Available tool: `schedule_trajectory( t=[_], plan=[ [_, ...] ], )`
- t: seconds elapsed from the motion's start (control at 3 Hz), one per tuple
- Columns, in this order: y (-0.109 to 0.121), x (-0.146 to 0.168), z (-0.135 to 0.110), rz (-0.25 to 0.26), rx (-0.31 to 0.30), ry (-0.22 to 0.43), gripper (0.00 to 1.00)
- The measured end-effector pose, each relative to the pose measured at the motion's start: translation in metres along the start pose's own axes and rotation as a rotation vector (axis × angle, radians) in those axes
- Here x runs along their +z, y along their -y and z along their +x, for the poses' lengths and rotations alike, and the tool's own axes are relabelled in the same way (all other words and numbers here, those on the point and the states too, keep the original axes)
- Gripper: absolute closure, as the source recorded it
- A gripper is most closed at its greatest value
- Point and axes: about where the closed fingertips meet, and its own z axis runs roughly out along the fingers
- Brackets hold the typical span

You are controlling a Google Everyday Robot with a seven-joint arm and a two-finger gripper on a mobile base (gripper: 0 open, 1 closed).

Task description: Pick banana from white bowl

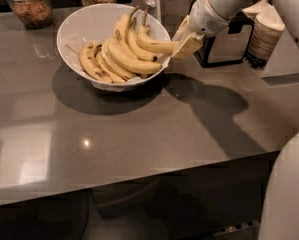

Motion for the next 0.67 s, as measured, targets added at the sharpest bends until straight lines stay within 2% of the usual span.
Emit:
schedule_trajectory(
  t=[0.33,0.67],
  plan=[
    [0.003,-0.007,-0.009,0.0,-0.003,-0.021,0.88],
    [0.001,-0.024,-0.021,-0.005,-0.015,-0.035,1.0]
  ],
)
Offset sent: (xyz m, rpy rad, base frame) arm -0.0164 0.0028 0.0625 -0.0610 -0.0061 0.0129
